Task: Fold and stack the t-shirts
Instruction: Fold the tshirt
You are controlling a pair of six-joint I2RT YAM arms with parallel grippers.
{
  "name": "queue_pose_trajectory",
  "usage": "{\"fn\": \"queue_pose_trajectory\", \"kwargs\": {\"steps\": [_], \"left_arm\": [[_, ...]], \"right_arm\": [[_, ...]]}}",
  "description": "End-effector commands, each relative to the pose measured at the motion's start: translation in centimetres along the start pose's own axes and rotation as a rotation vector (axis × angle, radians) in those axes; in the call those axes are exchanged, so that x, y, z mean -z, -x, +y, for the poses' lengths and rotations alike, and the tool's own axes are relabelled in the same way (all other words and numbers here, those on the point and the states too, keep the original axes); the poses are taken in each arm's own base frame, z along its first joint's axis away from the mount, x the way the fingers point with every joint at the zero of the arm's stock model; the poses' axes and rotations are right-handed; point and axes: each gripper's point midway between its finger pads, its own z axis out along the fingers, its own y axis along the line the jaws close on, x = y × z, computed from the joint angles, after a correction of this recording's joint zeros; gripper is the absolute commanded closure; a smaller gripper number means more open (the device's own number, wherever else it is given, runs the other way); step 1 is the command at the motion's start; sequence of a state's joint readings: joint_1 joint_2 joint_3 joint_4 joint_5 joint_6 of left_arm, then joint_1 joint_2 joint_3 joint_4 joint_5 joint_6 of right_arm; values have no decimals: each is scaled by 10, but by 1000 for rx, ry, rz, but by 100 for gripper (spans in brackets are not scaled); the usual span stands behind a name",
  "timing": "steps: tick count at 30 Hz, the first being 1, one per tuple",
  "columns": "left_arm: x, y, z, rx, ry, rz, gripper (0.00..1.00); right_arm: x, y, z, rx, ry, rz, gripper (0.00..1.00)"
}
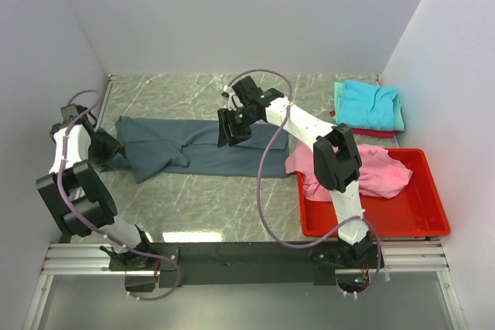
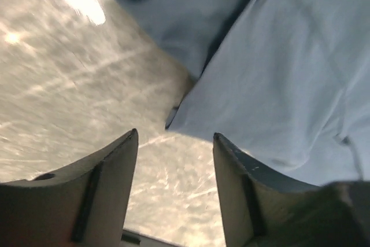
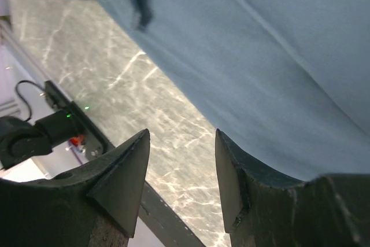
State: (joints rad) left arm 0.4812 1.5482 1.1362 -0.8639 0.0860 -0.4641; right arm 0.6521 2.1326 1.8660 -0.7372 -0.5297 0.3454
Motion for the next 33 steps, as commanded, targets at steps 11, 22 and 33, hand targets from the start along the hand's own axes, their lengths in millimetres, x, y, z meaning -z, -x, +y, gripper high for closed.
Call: {"fn": "queue_pose_trajectory", "kwargs": {"steps": [11,22,33], "left_arm": [[5,17,-125,-65,-194,-102,19],[-76,-39,-134,-73,-225,179,14],[-101,5,-158,-133,-179,152,12]], "right_arm": [[27,21,-91,-70,-269,-93,44],[9,7,-158,-139,-393,-86,44],[-22,-50,-177,-193,-398,40,44]]}}
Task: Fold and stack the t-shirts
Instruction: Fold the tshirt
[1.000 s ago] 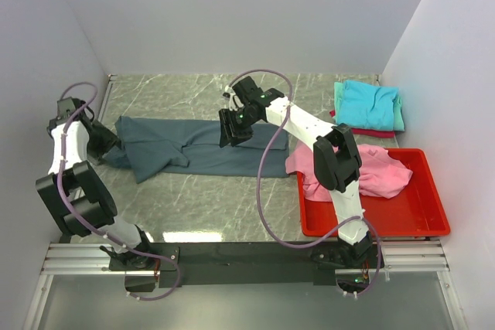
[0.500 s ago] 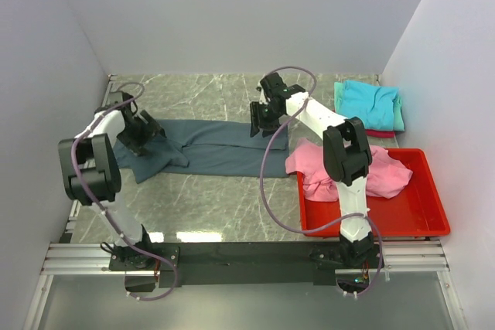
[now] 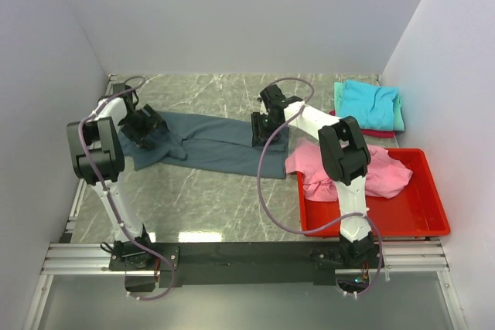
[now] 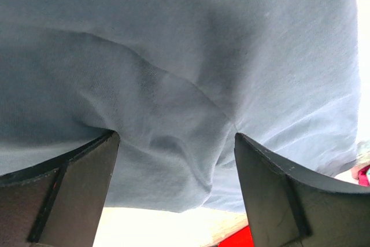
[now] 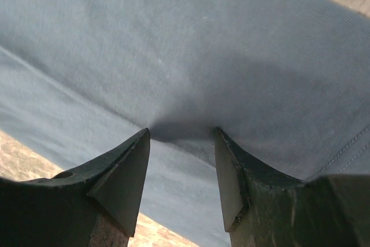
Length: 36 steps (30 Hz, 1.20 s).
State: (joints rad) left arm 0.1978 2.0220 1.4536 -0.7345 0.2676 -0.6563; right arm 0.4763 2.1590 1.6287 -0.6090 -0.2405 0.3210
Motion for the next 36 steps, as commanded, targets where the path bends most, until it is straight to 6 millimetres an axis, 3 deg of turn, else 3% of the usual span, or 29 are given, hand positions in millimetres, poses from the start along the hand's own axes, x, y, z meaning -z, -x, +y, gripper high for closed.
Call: {"fn": "queue_pose_trajectory", "kwargs": {"steps": [1,6,7,8,13,17,23,26,31,36], "left_arm": [[-9,35,-15,-75,-5,-64,12],[-25,59,-22,-94,25,-53,12],[-22,71,-32,-105,5,-75,12],[-33,72,-31,-101,11,-61,13],[-49,90,-53,-137,-34,-88,13],[-66,92,-70,-205,-52,-106,14],[-69,100,-84,-246,-49,-148,14],[-66,104,-90,-269,-52,-171,14],[-59,105,-118,-340,-116,-201,13],[-60,86,-152,-420,-187,-195,12]], "right_arm": [[-24,-43,-9,0,-29,117,44],[-28,-71,8,27,-9,185,45],[-29,-77,11,29,-3,201,45],[-29,-85,15,31,0,218,45],[-31,-123,44,76,31,299,45],[-31,-154,65,126,56,364,45],[-25,-186,94,205,101,423,46],[-22,-192,111,234,145,438,46],[-20,-210,147,307,222,475,46],[-16,-217,186,349,319,491,46]]}}
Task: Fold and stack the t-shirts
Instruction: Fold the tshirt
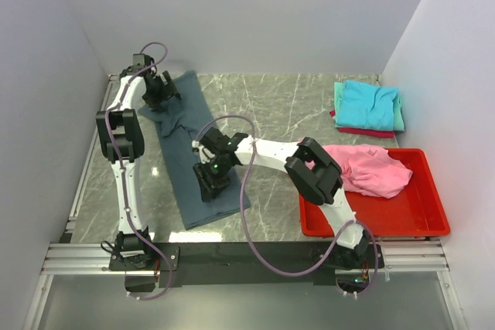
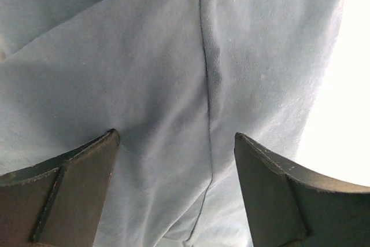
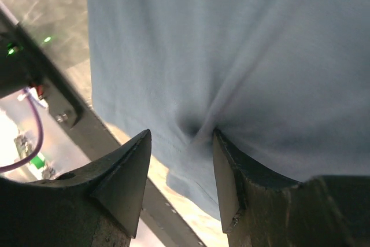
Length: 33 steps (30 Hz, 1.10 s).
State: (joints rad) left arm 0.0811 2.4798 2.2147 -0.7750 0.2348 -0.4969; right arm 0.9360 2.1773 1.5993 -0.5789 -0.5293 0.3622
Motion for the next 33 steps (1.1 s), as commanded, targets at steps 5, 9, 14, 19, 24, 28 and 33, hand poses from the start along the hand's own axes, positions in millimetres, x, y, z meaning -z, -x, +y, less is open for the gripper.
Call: {"fn": "queue_pose_trajectory", "kwargs": {"steps": [5,9,14,19,24,28,33], "left_arm": [[31,27,-66,-82,-140,-159,11],[98,63,-78,-73,-109,-329,6],[144,56,-44,15,9,-387,3],[127,20,24,164,97,-266,10],[116,3,46,186,105,-234,14],[99,3,46,200,86,-209,17],[88,11,50,217,102,-218,21]], "right_arm": [[-3,-26,12,18,-55,107,46],[29,-9,11,44,-137,21,46],[67,10,14,15,-168,-105,46],[87,36,3,3,-213,-193,46],[113,70,-6,-18,-252,-298,46],[125,79,-3,-21,-255,-342,46],[131,70,-4,-27,-261,-354,46]]}}
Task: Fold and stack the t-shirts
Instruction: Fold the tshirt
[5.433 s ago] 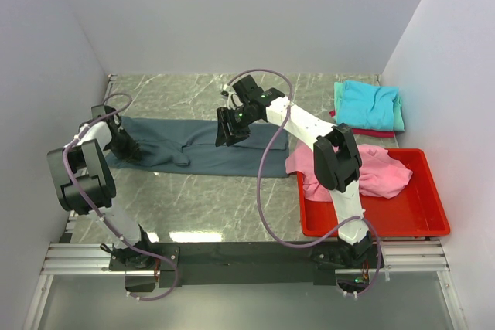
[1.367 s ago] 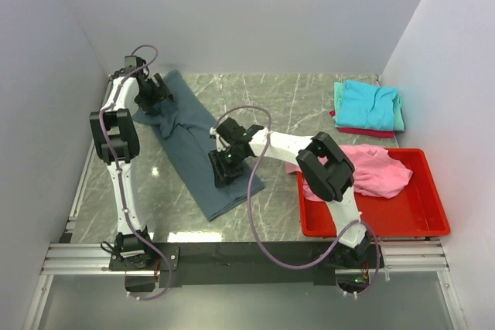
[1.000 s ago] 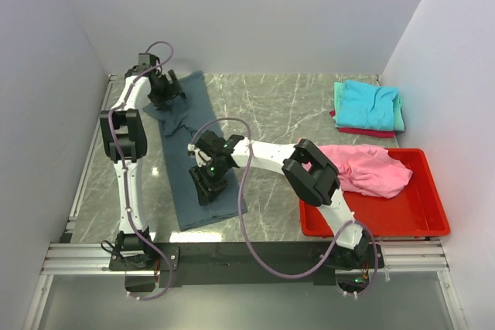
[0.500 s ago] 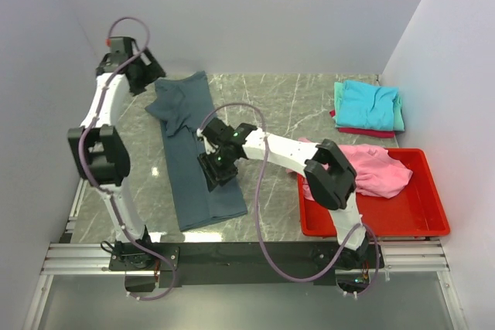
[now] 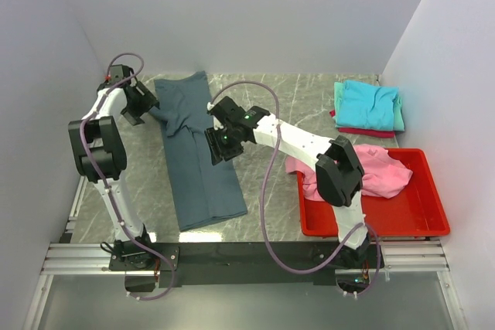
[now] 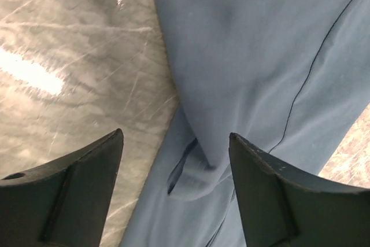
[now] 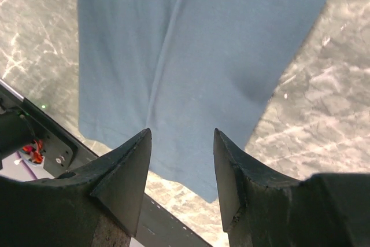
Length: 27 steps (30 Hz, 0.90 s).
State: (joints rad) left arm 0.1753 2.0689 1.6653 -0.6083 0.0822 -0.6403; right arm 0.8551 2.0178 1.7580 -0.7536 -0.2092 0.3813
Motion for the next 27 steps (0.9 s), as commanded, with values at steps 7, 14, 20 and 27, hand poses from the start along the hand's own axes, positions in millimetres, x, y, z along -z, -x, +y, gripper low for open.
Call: {"fn": "queue_pose_trajectory", "kwargs": {"steps": [7,14,20,27], "left_arm": [[-18,25,-12,-10,-9,-58,30],[-31,29,-4,-40,24,-73,37],[-42,30,-4,-49,26,-69,40],[-59,28,-5,-63,40,-67,41]], "right_arm": [[27,1,4,-8,0,-68,46],[32,4,4,-4,-2,-76,46],[31,3,4,0,-4,-67,46],[27,-2,4,-4,2,-47,46]]}}
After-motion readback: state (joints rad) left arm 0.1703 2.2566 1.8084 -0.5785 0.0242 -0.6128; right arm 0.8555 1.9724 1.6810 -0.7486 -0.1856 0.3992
